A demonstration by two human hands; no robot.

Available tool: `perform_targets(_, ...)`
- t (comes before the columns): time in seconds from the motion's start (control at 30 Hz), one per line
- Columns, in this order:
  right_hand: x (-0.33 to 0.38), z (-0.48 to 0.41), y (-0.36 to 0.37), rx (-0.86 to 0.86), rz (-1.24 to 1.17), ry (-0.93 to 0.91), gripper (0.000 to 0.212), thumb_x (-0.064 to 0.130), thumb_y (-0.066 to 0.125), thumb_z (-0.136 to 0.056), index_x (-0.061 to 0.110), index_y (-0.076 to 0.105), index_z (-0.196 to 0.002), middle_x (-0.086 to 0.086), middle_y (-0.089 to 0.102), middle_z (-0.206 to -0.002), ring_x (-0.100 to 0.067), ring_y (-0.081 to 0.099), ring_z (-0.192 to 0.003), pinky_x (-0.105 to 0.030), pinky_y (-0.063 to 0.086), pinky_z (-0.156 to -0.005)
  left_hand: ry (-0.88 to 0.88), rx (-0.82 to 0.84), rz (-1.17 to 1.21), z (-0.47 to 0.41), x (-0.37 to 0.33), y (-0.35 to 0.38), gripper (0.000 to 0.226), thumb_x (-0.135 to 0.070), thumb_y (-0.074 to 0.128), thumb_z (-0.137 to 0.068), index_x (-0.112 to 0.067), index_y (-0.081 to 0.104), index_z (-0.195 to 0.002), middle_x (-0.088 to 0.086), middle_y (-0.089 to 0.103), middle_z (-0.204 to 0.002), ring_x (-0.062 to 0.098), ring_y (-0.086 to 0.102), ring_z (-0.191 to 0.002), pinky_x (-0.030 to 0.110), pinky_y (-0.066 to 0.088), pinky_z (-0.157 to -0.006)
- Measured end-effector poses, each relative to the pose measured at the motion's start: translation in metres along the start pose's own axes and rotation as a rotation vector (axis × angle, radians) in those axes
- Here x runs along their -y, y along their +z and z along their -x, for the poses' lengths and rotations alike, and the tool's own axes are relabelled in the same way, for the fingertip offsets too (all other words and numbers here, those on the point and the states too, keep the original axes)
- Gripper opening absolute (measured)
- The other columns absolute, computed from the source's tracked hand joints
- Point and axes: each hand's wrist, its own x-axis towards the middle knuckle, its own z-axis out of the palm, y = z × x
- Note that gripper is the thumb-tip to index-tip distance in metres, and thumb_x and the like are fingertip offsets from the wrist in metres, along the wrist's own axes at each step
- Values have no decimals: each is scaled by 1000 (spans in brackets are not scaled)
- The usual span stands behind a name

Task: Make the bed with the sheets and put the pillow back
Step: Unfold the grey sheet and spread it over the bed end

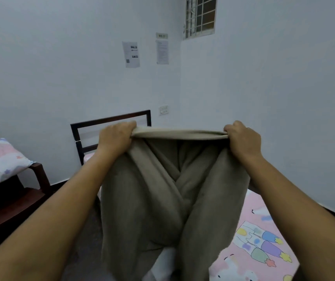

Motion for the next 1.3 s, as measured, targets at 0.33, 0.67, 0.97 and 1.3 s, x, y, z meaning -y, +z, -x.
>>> perform_targets(0.33, 22, 14, 21, 291, -965, 736, 34, 14, 38, -95, 6, 63, -115, -16, 62, -119, -29, 57, -103, -36, 46, -84, -1069, -19, 1244, -26, -41, -10, 18, -22, 42, -92, -18, 55, -102, 6, 60, -111, 26, 56, -96, 30, 46, -76)
perform_targets(0.67, 99, -31, -46, 112, -800, 130, 10, 17, 55, -75, 15, 60, -67, -2, 63, -68, -21, 57, -68, -29, 46, -61, -173, 418, 1095, -10, -133, 18, 28, -24, 49, -77, -19, 61, -102, 10, 65, -112, 23, 58, -106, 33, 46, -85)
perform_targets(0.97, 16, -9, -2, 448, -920, 49, 30, 46, 79, -70, 23, 60, -68, 12, 59, -65, -5, 54, -65, -24, 39, -61, -301, 119, 1293, -51, -167, 42, 30, -22, 40, -67, -11, 68, -71, 6, 68, -76, 17, 57, -77, 33, 47, -71)
perform_targets(1.3, -110, 28, 98, 736, -939, 344, 13, 27, 60, -92, 21, 69, -87, 7, 64, -83, -12, 58, -83, -28, 44, -72, -585, -55, 1642, -140, -193, 42, 33, -1, 37, -80, -17, 60, -64, 2, 60, -74, 21, 55, -82, 34, 46, -78)
